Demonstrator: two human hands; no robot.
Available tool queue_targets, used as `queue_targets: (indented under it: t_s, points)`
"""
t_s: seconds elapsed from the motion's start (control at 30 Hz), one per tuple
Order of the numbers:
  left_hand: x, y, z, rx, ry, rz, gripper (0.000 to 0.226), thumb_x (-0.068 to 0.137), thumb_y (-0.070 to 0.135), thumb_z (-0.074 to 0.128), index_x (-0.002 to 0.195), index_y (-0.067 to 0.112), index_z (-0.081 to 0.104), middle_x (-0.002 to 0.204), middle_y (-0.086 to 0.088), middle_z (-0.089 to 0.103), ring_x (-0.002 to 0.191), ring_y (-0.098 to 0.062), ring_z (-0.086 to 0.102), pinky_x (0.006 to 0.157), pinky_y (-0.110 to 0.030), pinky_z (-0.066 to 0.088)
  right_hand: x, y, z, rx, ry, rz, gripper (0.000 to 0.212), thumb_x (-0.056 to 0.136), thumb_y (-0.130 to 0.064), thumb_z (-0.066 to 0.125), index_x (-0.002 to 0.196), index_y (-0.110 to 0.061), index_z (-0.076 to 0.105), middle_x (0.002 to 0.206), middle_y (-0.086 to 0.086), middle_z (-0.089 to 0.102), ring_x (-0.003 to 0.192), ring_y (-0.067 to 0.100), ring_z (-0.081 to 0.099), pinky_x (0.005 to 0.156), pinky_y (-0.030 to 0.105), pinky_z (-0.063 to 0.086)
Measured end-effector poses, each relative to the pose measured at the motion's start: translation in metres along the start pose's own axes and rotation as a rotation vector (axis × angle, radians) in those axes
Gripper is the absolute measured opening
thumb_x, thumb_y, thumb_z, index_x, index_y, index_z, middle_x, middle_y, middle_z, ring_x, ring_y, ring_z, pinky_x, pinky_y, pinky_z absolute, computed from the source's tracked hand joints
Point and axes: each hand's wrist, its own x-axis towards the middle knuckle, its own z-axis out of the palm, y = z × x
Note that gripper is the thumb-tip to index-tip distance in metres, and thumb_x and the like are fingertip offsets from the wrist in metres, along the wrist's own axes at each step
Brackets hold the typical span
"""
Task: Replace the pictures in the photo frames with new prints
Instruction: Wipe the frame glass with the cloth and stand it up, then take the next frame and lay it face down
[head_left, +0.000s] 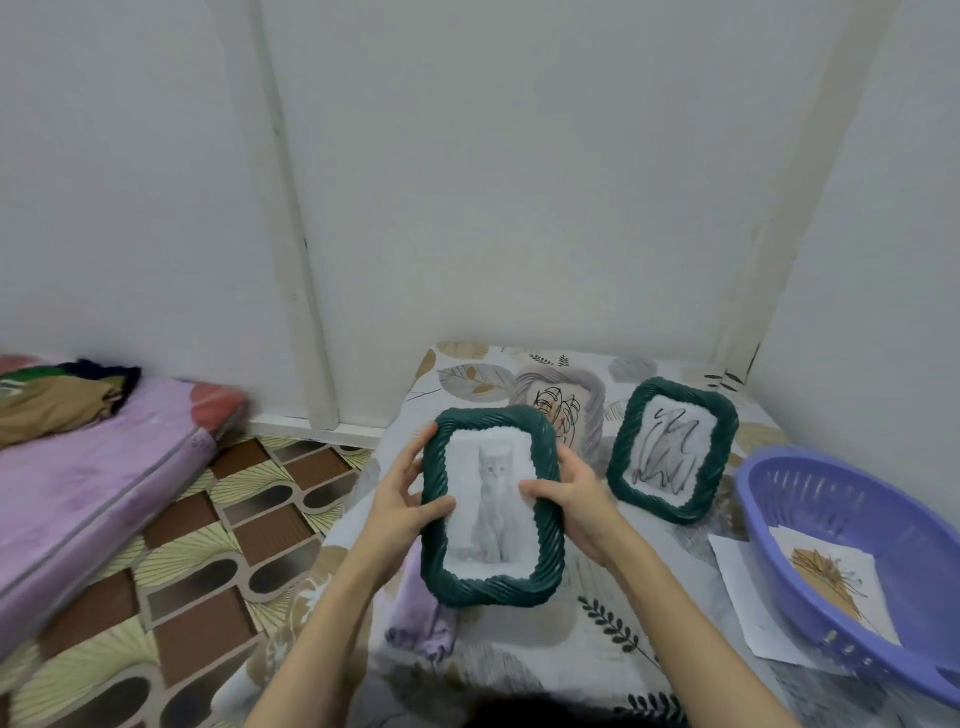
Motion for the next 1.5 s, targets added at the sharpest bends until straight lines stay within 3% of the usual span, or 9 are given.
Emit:
queue_targets:
  t_s: [0.2,0.33,0.53,0.83,1.03,1.17,1.27,1.37,1.5]
  points:
    - [0.039,0.005,-0.038,0.002,0.063,0.035,0.077,0.078,-0.014,0.06,0.135,0.033,0.04,0.129,-0.007,0.053,0.109,-0.022,0.061,0.087,-0.044,0.054,0.067,-0.012,0.018,0.024,-0.087,0.026,0.046,0.085,0.009,0.051,0.123,-0.016,0.052,0.102,0.007,0.067,0.083,0.021,0.065,0.066,0.032,0.056]
    - [0.074,0.002,-0.049,0.061,0.125,0.079,0.075,0.078,-0.016,0.059,0.13,0.036,0.042,0.126,-0.007,0.053,0.097,-0.01,0.066,0.08,-0.034,0.057,0.118,-0.013,0.015,0.052,-0.101,0.064,0.035,0.093,-0.023,0.051,0.127,-0.014,0.051,0.12,0.01,0.063,0.111,0.029,0.058,0.094,0.04,0.047]
    - [0.112,-0.02,-0.061,0.103,0.257,0.127,0.076,0.077,-0.018,0.057,0.12,0.044,0.049,0.127,-0.006,0.053,0.094,-0.01,0.066,0.083,-0.038,0.057,0.19,0.008,0.017,0.093,-0.062,0.199,0.056,0.092,-0.055,0.032,0.128,-0.017,0.05,0.125,0.009,0.059,0.118,0.026,0.054,0.102,0.044,0.041]
    - [0.121,-0.052,-0.066,0.152,0.329,0.152,0.078,0.076,-0.013,0.061,0.119,0.051,0.048,0.136,-0.003,0.048,0.122,-0.022,0.051,0.094,-0.041,0.051,0.233,0.041,0.022,0.019,0.064,0.216,0.094,0.048,-0.077,0.068,0.121,-0.018,0.059,0.117,0.008,0.066,0.109,0.026,0.061,0.102,0.046,0.043]
    - [0.116,-0.057,-0.06,0.229,0.308,0.16,0.077,0.08,-0.009,0.06,0.124,0.051,0.041,0.141,0.001,0.042,0.118,-0.02,0.055,0.088,-0.039,0.055,0.225,0.055,0.018,-0.078,0.137,0.226,0.101,0.039,-0.089,0.058,0.109,-0.016,0.065,0.104,0.005,0.071,0.101,0.026,0.064,0.098,0.045,0.046]
    - [0.112,-0.054,-0.061,0.271,0.33,0.15,0.075,0.075,0.006,0.07,0.127,0.05,0.04,0.142,0.003,0.04,0.123,-0.022,0.051,0.093,-0.042,0.052,0.202,0.042,0.023,-0.304,0.212,0.131,0.073,0.077,-0.07,0.046,0.121,-0.014,0.059,0.114,0.001,0.065,0.111,0.024,0.058,0.101,0.044,0.043]
    - [0.108,-0.045,-0.055,0.508,0.47,0.249,0.079,0.065,0.035,0.075,0.133,0.042,0.036,0.145,0.008,0.031,0.134,-0.013,0.031,0.109,-0.037,0.028,0.17,0.032,0.024,-0.496,0.23,-0.026,0.061,0.084,-0.06,0.045,0.129,-0.02,0.052,0.124,-0.004,0.058,0.113,0.015,0.054,0.1,0.042,0.044]
    - [0.109,-0.033,-0.03,0.683,0.492,0.459,0.07,0.073,0.017,0.073,0.132,0.03,0.04,0.142,0.005,0.035,0.134,-0.009,0.029,0.111,-0.025,0.024,0.129,0.025,0.013,-0.623,0.287,-0.222,0.039,0.09,-0.032,0.056,0.126,-0.018,0.054,0.117,-0.007,0.055,0.104,0.004,0.052,0.095,0.027,0.045]
    - [0.125,-0.039,0.017,0.692,0.262,0.53,0.052,0.078,0.001,0.065,0.124,0.02,0.05,0.128,0.003,0.051,0.123,-0.004,0.042,0.107,-0.032,0.035,0.092,0.018,-0.023,-0.687,0.575,-0.441,0.024,0.088,-0.01,0.056,0.11,-0.02,0.062,0.105,-0.009,0.058,0.098,0.003,0.055,0.092,0.027,0.048]
